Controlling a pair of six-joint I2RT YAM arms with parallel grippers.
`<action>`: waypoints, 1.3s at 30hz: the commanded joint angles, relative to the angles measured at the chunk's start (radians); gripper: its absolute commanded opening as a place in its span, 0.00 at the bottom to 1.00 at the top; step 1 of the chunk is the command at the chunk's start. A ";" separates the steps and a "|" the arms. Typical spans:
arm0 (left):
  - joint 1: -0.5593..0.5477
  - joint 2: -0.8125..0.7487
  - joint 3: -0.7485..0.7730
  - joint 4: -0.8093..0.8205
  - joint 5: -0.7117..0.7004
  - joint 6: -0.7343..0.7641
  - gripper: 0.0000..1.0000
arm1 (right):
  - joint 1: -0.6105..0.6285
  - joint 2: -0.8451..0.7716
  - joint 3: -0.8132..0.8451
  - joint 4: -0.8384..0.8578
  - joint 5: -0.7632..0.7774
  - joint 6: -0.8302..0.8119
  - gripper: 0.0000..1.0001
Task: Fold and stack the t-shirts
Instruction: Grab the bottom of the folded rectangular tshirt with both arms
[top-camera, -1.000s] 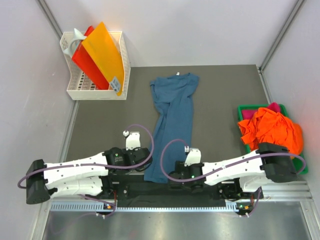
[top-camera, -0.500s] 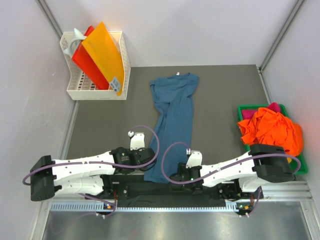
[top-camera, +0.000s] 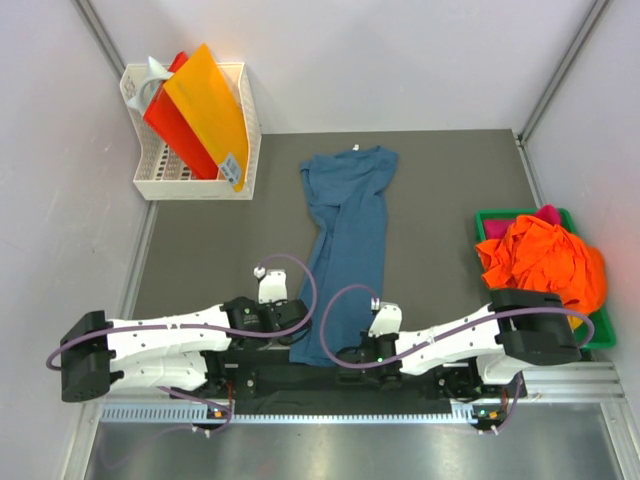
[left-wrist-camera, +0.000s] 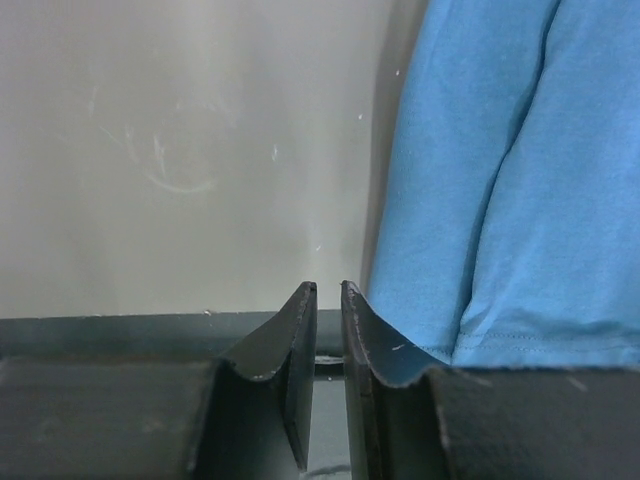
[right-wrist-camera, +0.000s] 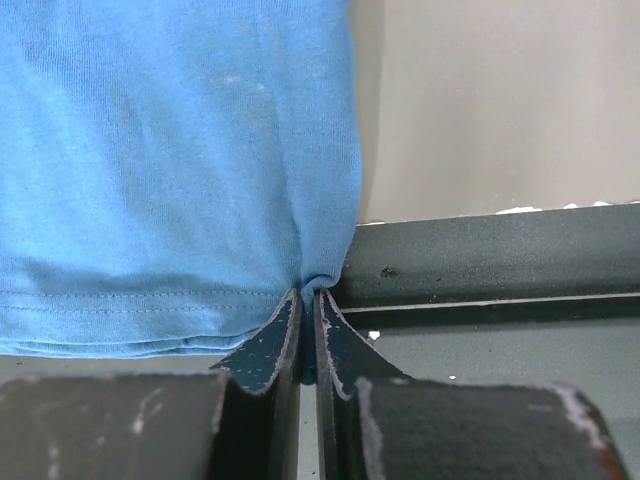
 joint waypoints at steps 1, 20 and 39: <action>-0.007 -0.029 -0.026 0.013 0.037 -0.042 0.23 | 0.032 -0.012 0.029 -0.074 -0.021 0.022 0.01; -0.248 0.009 -0.054 0.163 0.045 -0.085 0.45 | 0.038 0.000 0.053 -0.100 -0.028 -0.010 0.00; -0.259 0.011 -0.150 0.183 0.055 -0.228 0.45 | 0.042 -0.014 0.053 -0.116 -0.024 -0.002 0.00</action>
